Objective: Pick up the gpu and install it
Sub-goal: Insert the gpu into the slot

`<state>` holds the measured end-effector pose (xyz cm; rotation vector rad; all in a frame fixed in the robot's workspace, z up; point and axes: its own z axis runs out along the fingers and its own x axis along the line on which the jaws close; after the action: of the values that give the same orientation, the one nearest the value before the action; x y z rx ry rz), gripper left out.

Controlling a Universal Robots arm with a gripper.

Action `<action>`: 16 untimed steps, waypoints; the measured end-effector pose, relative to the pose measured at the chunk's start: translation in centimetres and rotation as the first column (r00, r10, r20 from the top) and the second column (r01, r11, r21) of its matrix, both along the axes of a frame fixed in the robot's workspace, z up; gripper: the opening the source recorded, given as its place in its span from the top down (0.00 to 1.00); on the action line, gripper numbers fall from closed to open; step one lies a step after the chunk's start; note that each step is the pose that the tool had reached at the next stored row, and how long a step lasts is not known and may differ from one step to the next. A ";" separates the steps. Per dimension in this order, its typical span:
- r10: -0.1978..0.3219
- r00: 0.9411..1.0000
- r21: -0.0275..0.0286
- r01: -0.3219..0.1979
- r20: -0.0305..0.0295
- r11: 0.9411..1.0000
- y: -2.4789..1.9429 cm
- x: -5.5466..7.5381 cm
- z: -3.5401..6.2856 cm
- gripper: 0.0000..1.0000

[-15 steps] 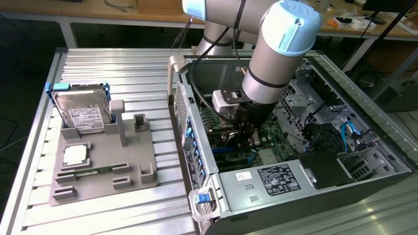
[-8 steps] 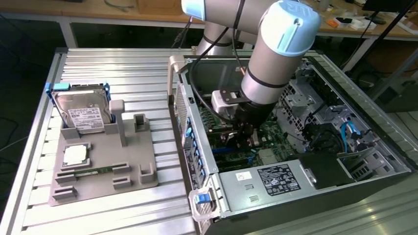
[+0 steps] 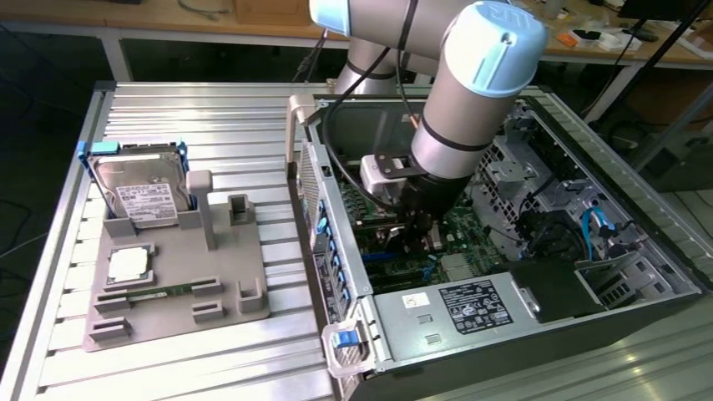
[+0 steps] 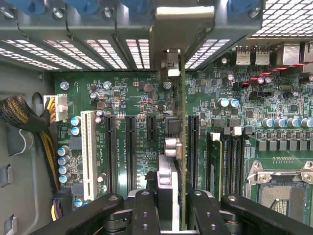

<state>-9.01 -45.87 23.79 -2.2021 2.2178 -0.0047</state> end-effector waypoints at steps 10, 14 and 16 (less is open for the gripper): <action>0.000 1.000 0.000 0.000 0.000 1.000 0.00 -0.2 -0.11 0.71; 0.000 1.000 0.000 0.000 0.000 1.000 0.00 -0.2 -0.19 0.71; 0.000 1.000 0.000 0.000 0.000 1.000 0.00 -0.2 -0.23 0.71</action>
<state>-9.23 -45.87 23.57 -2.2019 2.2178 -0.0050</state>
